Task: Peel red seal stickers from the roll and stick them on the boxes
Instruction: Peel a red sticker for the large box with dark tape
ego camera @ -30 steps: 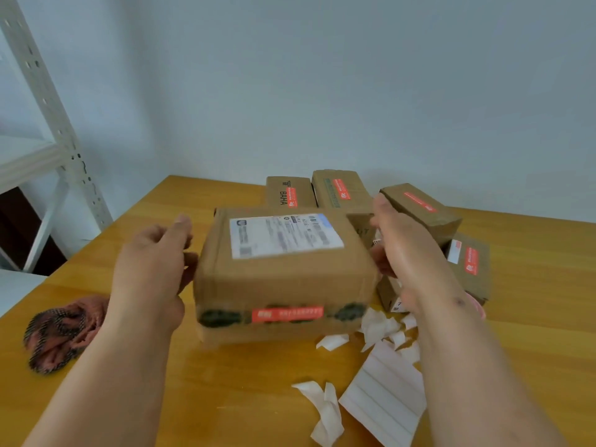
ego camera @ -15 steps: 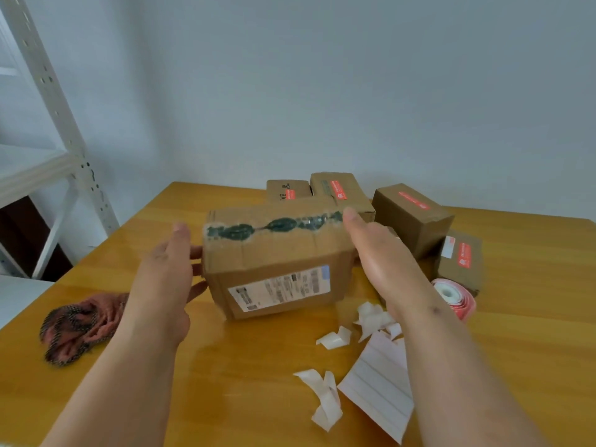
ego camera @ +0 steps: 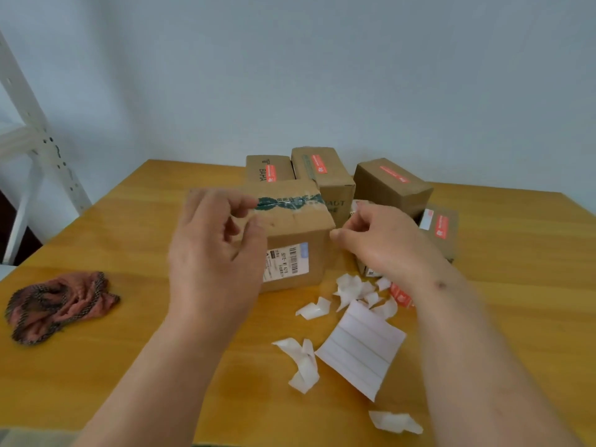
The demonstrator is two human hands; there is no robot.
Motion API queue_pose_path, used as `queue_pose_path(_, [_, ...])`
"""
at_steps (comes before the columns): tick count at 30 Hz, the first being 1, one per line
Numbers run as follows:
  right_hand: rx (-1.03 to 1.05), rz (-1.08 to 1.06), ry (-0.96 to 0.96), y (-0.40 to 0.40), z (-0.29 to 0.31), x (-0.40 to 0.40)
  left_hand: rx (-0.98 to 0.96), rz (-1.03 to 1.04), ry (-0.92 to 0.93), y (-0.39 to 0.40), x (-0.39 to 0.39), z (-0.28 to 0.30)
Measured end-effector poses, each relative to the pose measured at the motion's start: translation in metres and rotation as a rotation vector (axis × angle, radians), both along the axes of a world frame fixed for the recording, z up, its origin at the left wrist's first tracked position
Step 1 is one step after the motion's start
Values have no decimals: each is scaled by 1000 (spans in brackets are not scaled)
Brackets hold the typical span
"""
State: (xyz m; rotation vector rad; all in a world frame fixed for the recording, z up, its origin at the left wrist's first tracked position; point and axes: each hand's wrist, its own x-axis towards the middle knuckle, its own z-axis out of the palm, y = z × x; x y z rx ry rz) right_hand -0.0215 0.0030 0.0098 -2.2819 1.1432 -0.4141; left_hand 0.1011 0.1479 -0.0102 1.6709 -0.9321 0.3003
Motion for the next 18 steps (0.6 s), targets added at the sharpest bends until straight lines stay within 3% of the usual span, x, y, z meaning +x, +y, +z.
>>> queue_pose_path(2, [54, 51, 91, 4, -5, -7, 192, -225, 28, -3, -14, -5])
queue_pose_path(4, [74, 56, 137, 4, -16, -14, 503, -417, 62, -7, -23, -15])
queue_pose_path(6, [56, 39, 190, 1, -27, -21, 792, -519, 3, -12, -29, -31])
queue_pose_path(8, [47, 25, 278, -2, -37, -26, 939, -544, -14, -20, -35, -47])
queue_pose_path(13, [-64, 74, 547, -5, -64, -23, 974, -505, 35, -36, -44, -65])
queue_pose_path(18, [-121, 100, 507, -10, -71, -27, 839, -457, 89, -41, -44, -66])
